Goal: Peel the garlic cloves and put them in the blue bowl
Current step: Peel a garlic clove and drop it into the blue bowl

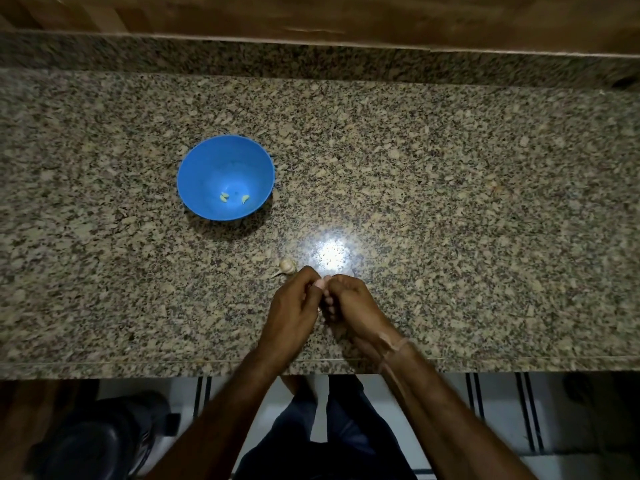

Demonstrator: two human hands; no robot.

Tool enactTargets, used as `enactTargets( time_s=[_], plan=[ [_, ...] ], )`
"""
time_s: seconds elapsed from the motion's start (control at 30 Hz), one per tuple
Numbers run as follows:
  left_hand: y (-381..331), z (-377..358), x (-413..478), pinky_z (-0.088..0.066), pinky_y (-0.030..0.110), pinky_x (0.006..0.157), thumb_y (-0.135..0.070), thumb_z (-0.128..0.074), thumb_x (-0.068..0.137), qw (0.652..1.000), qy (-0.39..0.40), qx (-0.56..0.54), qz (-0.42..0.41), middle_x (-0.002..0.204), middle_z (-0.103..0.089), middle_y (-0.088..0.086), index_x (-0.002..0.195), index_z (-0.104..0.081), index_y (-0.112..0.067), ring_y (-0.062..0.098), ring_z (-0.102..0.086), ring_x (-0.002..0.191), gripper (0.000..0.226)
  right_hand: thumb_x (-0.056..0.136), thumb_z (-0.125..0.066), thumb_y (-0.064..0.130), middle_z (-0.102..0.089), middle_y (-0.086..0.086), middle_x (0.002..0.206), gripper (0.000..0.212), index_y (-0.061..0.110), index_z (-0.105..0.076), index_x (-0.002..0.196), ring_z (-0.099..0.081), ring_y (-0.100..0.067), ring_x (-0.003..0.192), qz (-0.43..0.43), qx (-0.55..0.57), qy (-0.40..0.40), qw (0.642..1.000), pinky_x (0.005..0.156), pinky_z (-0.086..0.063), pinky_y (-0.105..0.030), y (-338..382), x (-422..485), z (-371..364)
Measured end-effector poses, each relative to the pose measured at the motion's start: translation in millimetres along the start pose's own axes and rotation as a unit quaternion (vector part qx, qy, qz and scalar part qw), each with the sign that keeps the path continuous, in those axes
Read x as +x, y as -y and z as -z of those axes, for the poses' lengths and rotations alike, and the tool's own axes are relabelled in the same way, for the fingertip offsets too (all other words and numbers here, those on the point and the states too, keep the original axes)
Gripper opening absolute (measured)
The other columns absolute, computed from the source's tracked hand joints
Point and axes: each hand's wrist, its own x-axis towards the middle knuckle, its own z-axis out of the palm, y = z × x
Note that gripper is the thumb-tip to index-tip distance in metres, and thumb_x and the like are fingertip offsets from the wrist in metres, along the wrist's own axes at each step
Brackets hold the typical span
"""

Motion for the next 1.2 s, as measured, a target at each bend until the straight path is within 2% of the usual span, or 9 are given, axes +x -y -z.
enactTargets(
  time_s=[0.2,0.37,0.53,0.67,0.83,0.93,1.03,1.1,1.2],
  plan=[
    [1.6,-2.7,-1.6,-0.049,0.016,0.064,-0.018,-0.058,0.104,0.994,-0.056,-0.080,0.052,0.077,-0.067,-0.007,0.093,-0.060,-0.019,0.007,-0.066,0.074,0.011,0.107,-0.051,0.022,-0.042,-0.002,0.061,0.041,0.018,-0.054,0.066,-0.035,-0.014,0.050,-0.024,0.035,0.020,0.999,0.054,-0.028,-0.030,0.4,-2.4,-2.3],
    [2.6,-6.8,1.9,-0.043,0.032,0.063,-0.030,-0.045,0.110,0.993,-0.037,-0.077,0.082,0.080,-0.061,0.005,0.089,-0.049,-0.020,0.018,-0.058,0.072,0.024,0.104,-0.065,0.021,-0.060,-0.011,0.075,0.023,0.001,-0.063,0.093,-0.054,-0.021,0.070,0.127,-0.013,-0.027,0.991,0.065,-0.045,-0.033,-7.6,-6.9,-6.0],
    [1.2,-8.7,4.1,-0.038,0.036,0.063,-0.030,-0.041,0.111,0.981,-0.066,-0.123,0.133,0.071,-0.053,0.000,0.081,-0.046,-0.019,0.017,-0.047,0.064,0.032,0.097,-0.071,0.007,-0.076,-0.010,0.090,0.003,0.004,-0.072,0.097,-0.073,-0.028,0.087,0.219,-0.061,-0.047,0.973,0.082,-0.061,-0.048,-6.6,-10.7,-4.3],
    [-3.7,-11.0,-0.3,-0.038,0.034,0.061,-0.029,-0.041,0.111,0.992,-0.093,-0.030,0.080,0.074,-0.056,0.003,0.081,-0.048,-0.021,0.023,-0.053,0.069,0.032,0.098,-0.069,0.005,-0.072,-0.003,0.079,0.010,0.006,-0.071,0.088,-0.068,-0.008,0.073,0.275,-0.144,-0.104,0.945,0.066,-0.052,-0.017,-3.1,-13.8,-8.1],
    [-0.4,-6.3,-0.3,-0.033,0.033,0.059,-0.024,-0.040,0.110,0.992,-0.098,0.083,-0.005,0.075,-0.049,-0.002,0.083,-0.042,-0.019,0.015,-0.045,0.067,0.027,0.099,-0.070,0.017,-0.073,-0.001,0.080,0.014,0.011,-0.072,0.087,-0.069,-0.015,0.076,0.225,-0.177,-0.093,0.954,0.067,-0.051,-0.021,-3.3,-5.7,-4.4],
    [-3.9,-4.0,4.9,-0.034,0.033,0.057,-0.025,-0.042,0.110,0.991,-0.059,-0.041,0.110,0.066,-0.050,-0.002,0.076,-0.045,-0.020,0.015,-0.044,0.060,0.035,0.100,-0.068,0.016,-0.073,0.001,0.081,0.012,0.013,-0.071,0.089,-0.069,-0.014,0.077,0.237,-0.197,-0.092,0.947,0.067,-0.050,-0.020,-5.5,-6.6,-4.1],
    [-11.0,-3.6,9.0,-0.028,0.026,0.047,-0.024,-0.041,0.111,0.946,-0.013,-0.229,0.229,0.058,-0.042,-0.005,0.076,-0.048,-0.018,0.012,-0.036,0.050,0.036,0.100,-0.067,0.011,-0.069,0.005,0.075,0.012,0.012,-0.069,0.088,-0.063,-0.005,0.068,0.286,-0.241,-0.098,0.922,0.062,-0.043,-0.013,-3.6,-7.7,-4.0],
    [-10.6,-3.6,9.0,-0.027,0.025,0.047,-0.026,-0.042,0.111,0.947,-0.011,-0.228,0.225,0.058,-0.042,-0.006,0.075,-0.049,-0.019,0.010,-0.036,0.049,0.037,0.100,-0.067,0.011,-0.070,0.005,0.076,0.012,0.013,-0.069,0.088,-0.064,-0.006,0.070,0.292,-0.248,-0.087,0.920,0.064,-0.047,-0.016,-2.4,-5.6,-2.2],
    [-5.0,-0.1,8.5,-0.028,0.027,0.051,-0.031,-0.043,0.110,0.968,-0.022,-0.164,0.190,0.055,-0.044,-0.012,0.072,-0.050,-0.021,0.011,-0.038,0.050,0.040,0.099,-0.069,0.014,-0.075,-0.001,0.083,0.007,0.012,-0.072,0.093,-0.073,-0.017,0.081,0.244,-0.179,-0.050,0.952,0.077,-0.061,-0.035,-3.7,-3.4,1.9]
  ],
)
